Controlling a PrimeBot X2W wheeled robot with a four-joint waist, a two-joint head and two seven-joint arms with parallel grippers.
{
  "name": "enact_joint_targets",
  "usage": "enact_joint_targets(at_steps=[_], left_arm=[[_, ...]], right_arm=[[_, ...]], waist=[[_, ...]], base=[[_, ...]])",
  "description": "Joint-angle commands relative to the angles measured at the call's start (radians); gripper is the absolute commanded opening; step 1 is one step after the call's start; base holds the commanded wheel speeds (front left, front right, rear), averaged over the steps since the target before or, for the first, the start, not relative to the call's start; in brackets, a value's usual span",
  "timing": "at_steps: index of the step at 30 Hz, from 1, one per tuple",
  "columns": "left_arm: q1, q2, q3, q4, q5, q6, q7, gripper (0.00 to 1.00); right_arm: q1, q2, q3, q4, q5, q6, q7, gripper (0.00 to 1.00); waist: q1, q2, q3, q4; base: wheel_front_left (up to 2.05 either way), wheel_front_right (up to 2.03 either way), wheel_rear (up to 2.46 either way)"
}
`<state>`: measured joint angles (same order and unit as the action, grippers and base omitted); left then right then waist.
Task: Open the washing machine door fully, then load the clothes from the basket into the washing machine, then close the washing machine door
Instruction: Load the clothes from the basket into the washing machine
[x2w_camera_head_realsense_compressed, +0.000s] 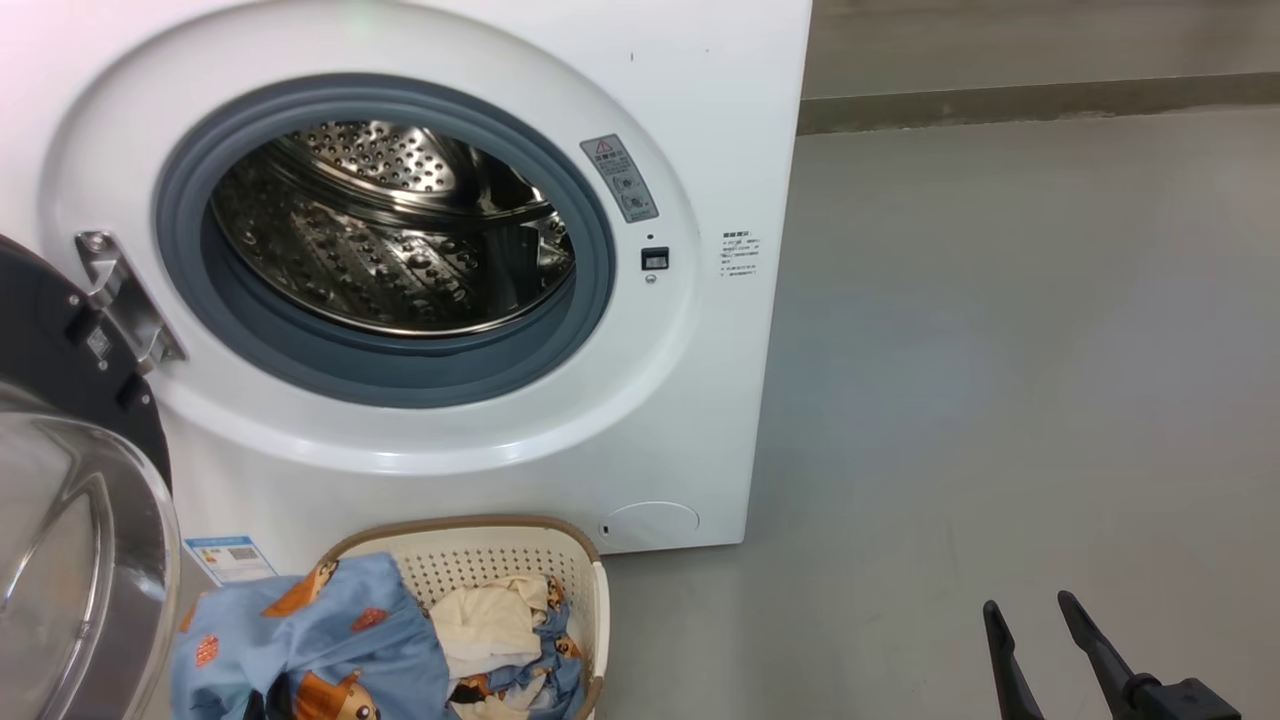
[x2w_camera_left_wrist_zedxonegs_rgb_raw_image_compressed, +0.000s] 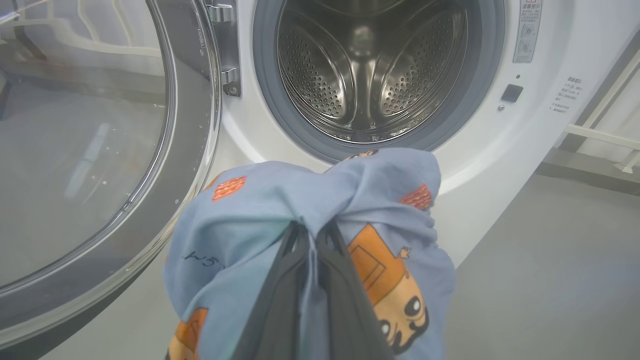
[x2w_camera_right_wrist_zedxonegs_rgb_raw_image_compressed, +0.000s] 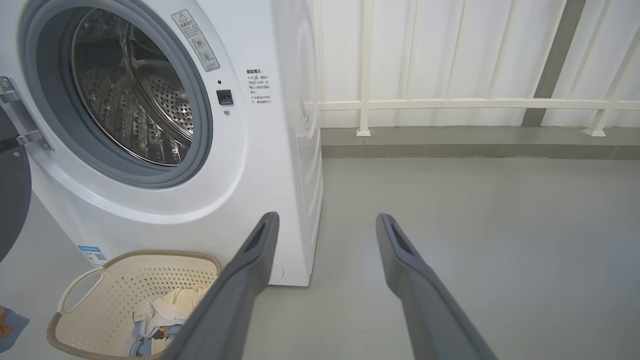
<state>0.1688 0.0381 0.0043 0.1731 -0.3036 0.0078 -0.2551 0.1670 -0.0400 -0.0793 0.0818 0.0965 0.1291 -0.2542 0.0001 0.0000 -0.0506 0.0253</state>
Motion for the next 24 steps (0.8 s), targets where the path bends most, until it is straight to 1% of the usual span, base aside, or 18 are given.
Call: enact_joint_targets(at_steps=[1, 12, 15, 20, 24], left_arm=[[-0.018, 0.012, 0.035, -0.033, 0.014, -0.003, -0.007, 0.00], [-0.029, 0.012, 0.026, -0.042, -0.004, 0.004, -0.007, 0.00], [-0.044, 0.012, 0.027, -0.041, -0.003, -0.002, -0.007, 0.00], [-0.102, 0.012, 0.029, -0.027, 0.004, -0.018, -0.007, 0.00], [-0.179, 0.015, 0.044, 0.010, 0.018, -0.027, -0.007, 0.00]], right_arm=[[-0.020, -0.010, 0.029, -0.027, -0.005, 0.002, -0.008, 1.00], [-0.023, -0.010, 0.035, -0.024, -0.002, 0.002, -0.008, 1.00], [-0.029, -0.010, 0.036, -0.024, 0.002, 0.002, -0.008, 1.00], [-0.036, -0.010, 0.045, -0.026, 0.011, 0.002, -0.008, 1.00], [-0.049, -0.010, 0.051, -0.025, 0.024, 0.002, -0.008, 1.00]], waist=[[-0.0001, 0.0000, 0.001, -0.006], [-0.0001, 0.0000, 0.008, -0.032], [-0.0001, 0.0000, 0.016, -0.042], [-0.0001, 0.0000, 0.042, -0.064], [-0.0001, 0.0000, 0.074, -0.090]], base=[[0.00, 0.00, 0.00], [0.00, 0.00, 0.00], [0.00, 0.00, 0.00], [0.00, 0.00, 0.00], [0.00, 0.00, 0.00]])
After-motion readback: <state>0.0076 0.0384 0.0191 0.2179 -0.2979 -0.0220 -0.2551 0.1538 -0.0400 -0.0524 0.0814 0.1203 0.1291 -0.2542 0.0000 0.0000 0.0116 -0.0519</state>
